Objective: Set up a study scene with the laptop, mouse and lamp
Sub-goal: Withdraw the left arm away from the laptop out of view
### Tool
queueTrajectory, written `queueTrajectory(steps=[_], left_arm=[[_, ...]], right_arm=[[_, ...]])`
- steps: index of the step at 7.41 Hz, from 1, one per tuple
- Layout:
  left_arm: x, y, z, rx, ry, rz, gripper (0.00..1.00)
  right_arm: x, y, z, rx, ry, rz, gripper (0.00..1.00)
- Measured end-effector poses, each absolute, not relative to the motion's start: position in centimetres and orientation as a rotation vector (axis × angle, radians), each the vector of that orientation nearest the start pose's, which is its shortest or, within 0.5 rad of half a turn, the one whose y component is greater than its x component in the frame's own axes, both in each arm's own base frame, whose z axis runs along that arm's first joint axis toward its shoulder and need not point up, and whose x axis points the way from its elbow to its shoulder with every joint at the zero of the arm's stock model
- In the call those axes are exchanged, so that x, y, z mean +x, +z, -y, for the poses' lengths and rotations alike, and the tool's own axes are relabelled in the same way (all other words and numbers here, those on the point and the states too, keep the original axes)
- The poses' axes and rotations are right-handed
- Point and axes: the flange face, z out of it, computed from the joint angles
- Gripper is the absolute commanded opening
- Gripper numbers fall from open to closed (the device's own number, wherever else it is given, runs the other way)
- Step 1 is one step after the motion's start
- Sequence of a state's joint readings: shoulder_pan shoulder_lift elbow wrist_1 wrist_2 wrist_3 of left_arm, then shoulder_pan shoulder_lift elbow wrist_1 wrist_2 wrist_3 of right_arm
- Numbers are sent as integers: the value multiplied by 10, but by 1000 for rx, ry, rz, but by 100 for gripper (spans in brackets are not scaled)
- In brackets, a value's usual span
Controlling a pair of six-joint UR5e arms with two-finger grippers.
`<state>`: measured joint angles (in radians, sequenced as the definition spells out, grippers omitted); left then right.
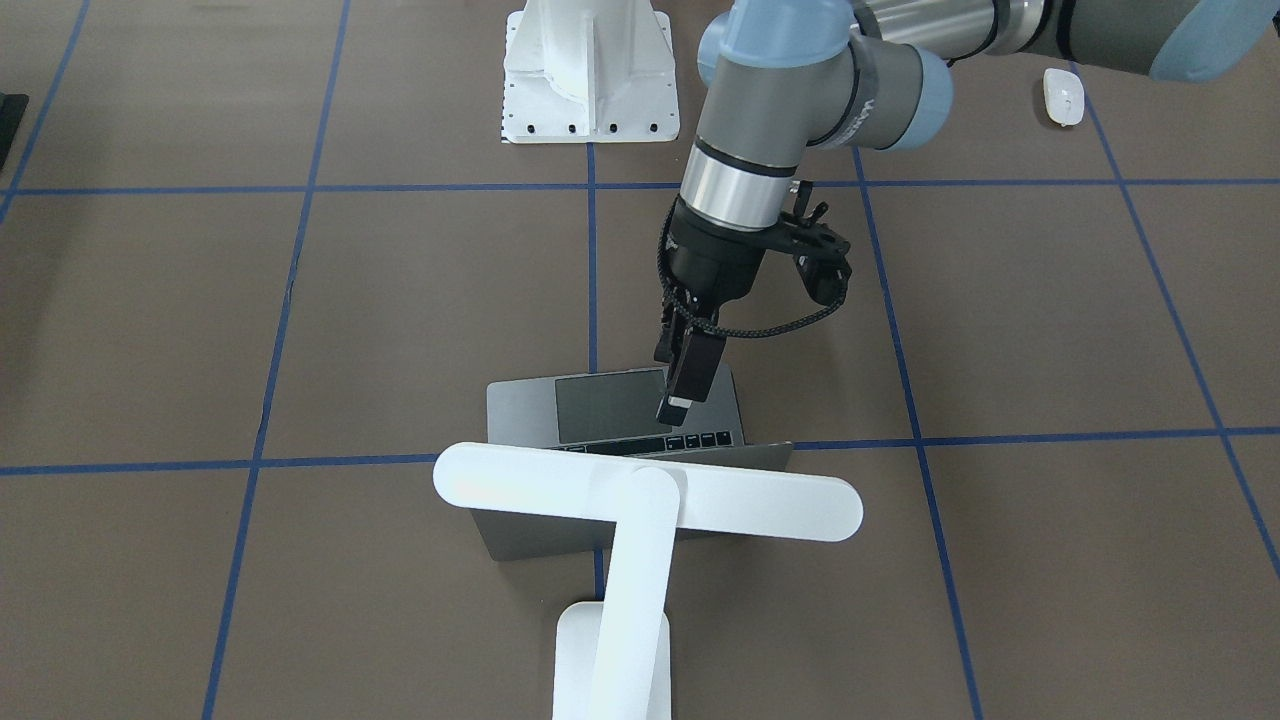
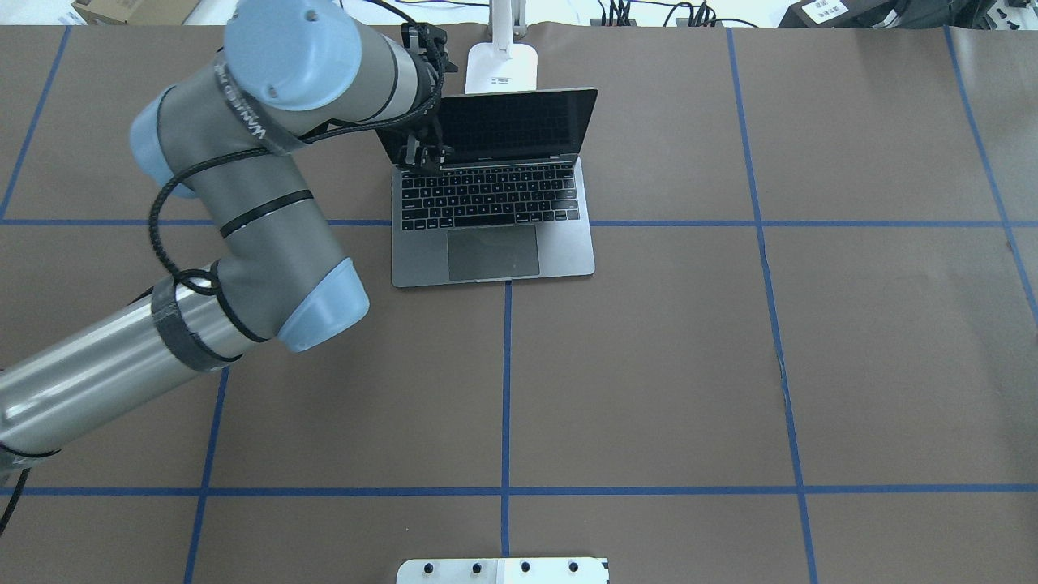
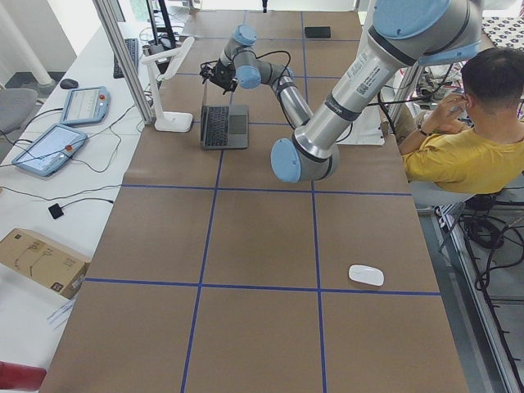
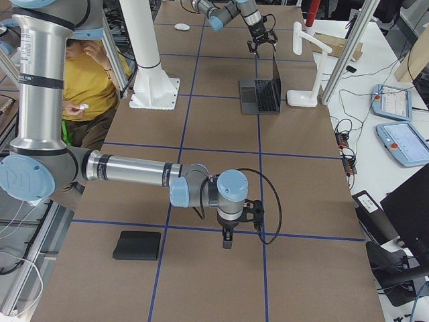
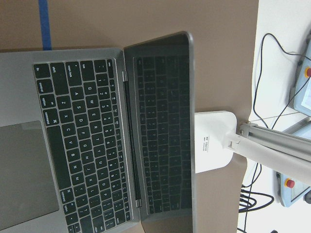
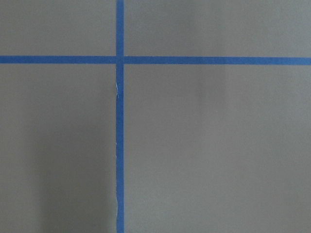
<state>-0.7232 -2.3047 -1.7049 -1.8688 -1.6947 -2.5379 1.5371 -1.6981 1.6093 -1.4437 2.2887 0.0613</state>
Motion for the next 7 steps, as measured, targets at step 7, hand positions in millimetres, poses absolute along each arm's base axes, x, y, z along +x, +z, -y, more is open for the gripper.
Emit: queueTrajectory(steps=[7], left_arm=[[298, 285, 429, 199, -539, -990, 100]], right_arm=[[53, 686, 444, 37, 3, 719, 100]])
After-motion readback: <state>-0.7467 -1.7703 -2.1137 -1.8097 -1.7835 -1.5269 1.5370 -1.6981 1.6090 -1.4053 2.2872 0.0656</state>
